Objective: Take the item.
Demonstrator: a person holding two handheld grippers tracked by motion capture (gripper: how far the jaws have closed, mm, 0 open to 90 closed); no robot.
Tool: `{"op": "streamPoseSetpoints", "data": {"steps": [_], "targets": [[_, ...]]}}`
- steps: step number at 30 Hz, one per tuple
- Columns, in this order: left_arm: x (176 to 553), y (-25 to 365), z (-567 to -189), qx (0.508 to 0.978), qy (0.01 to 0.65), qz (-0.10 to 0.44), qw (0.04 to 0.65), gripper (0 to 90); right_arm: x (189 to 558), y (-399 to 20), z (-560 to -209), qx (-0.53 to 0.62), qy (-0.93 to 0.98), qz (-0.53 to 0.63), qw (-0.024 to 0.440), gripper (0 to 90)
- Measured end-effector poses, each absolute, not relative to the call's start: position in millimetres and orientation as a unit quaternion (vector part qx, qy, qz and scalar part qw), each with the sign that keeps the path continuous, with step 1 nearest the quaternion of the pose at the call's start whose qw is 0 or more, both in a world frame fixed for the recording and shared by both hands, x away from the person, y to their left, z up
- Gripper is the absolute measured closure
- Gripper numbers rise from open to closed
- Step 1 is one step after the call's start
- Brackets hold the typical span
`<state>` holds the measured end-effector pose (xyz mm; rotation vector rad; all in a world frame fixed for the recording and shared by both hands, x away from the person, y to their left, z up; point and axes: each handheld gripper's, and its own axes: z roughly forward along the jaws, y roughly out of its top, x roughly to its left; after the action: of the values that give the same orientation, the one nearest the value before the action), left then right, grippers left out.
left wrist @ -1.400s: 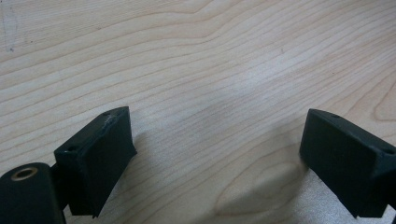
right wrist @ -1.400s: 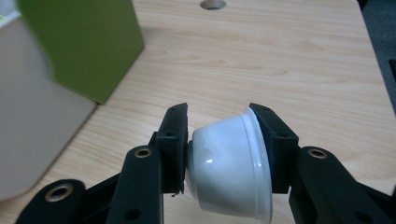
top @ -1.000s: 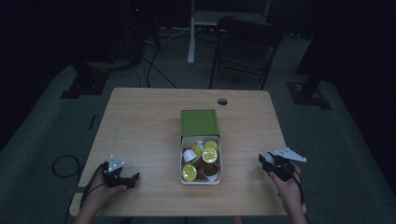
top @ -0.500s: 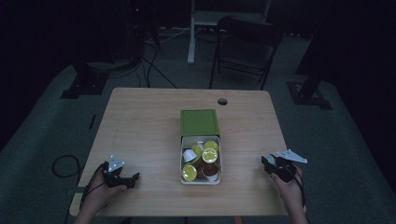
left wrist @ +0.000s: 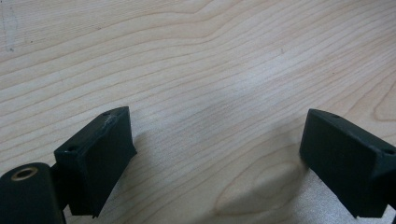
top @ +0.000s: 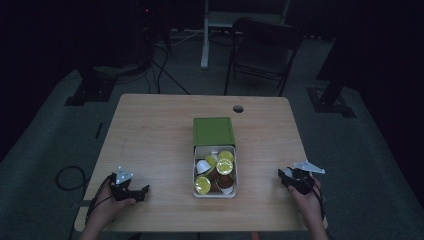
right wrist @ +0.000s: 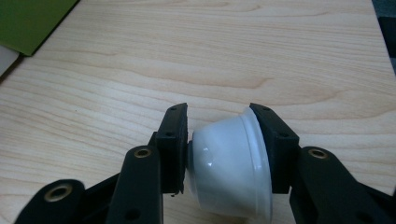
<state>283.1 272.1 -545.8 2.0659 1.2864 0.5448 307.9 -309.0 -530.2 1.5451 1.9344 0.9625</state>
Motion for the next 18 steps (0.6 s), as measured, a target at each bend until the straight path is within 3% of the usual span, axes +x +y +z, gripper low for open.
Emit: {"op": "streamPoseSetpoints", "data": {"steps": [8, 18], "targets": [[283, 272, -546, 0.785, 0.489, 0.207, 0.318, 10.1, 308, -308, -529, 0.565, 0.710, 0.349, 0.234, 56.1], [283, 272, -546, 0.785, 0.489, 0.207, 0.318, 10.1, 306, -307, -517, 0.565, 0.701, 0.367, 0.234, 45.7]]}}
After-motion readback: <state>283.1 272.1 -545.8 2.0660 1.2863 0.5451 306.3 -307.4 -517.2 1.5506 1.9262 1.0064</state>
